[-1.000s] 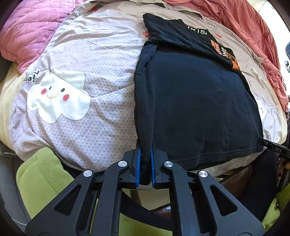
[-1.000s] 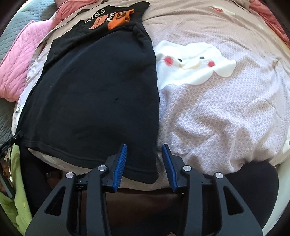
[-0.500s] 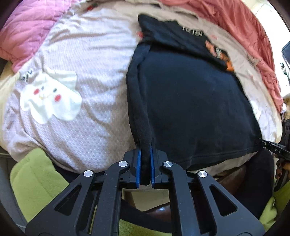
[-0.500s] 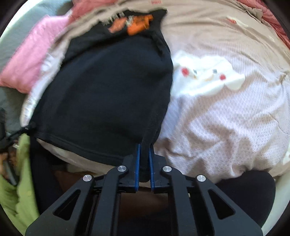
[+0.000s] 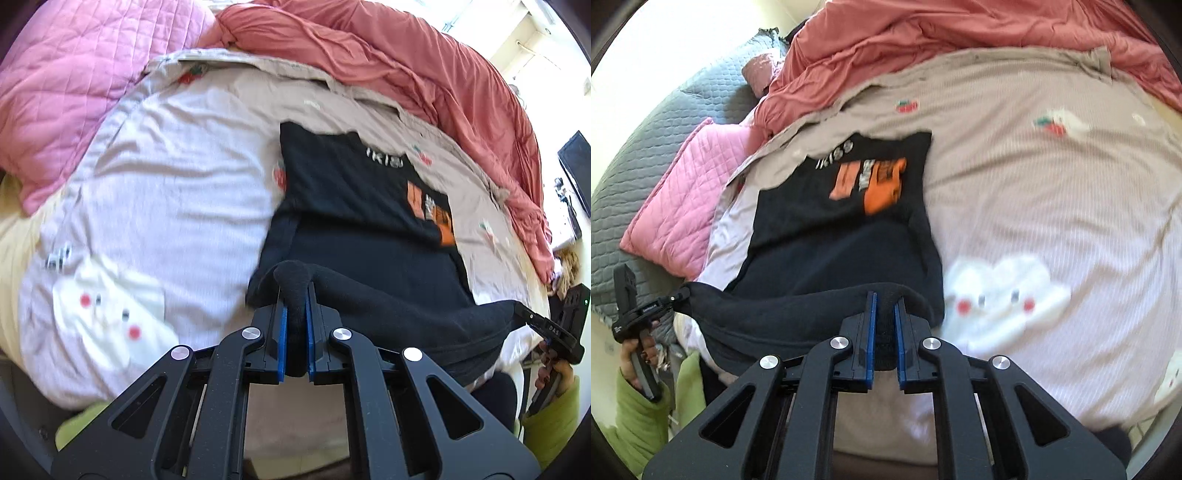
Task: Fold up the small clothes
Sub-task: 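Lift the hem with both grippers, fold it toward the collar, then open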
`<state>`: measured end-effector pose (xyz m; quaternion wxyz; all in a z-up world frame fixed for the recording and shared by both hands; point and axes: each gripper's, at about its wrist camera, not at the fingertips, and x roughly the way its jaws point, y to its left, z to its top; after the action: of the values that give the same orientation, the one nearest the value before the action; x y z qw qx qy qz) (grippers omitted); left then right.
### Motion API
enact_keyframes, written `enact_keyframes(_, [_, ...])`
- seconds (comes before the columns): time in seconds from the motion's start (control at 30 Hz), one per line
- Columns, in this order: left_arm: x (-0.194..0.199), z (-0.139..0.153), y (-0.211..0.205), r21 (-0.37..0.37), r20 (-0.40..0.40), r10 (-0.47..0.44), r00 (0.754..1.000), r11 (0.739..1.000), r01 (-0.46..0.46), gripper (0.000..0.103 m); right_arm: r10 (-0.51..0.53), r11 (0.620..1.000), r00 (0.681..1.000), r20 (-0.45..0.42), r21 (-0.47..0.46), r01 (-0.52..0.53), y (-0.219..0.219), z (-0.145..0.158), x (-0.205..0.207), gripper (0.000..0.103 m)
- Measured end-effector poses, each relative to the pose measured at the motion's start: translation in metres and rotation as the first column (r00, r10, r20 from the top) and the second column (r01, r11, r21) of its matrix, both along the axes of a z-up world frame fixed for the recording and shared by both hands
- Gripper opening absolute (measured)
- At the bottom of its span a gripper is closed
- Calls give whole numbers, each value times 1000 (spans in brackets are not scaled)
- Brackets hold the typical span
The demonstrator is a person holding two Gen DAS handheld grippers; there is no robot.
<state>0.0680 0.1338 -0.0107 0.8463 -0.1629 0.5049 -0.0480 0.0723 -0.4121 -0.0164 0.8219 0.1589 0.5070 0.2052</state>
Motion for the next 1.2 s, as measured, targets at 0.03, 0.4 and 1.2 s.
enact_keyframes(0.03, [8, 2, 0, 2, 6, 4, 1000, 1000, -4, 2, -7, 1000, 1000, 13, -4, 7, 1, 1, 10, 8])
enact_keyframes(0.4, [103, -5, 6, 15, 16, 56, 998, 998, -56, 2, -60, 997, 994, 93, -42, 64, 18, -6, 110, 8])
enact_keyframes(1.2, [140, -49, 16, 88, 62, 147, 987, 984, -152, 22, -99, 970, 984, 149, -207, 129, 29, -46, 156, 58])
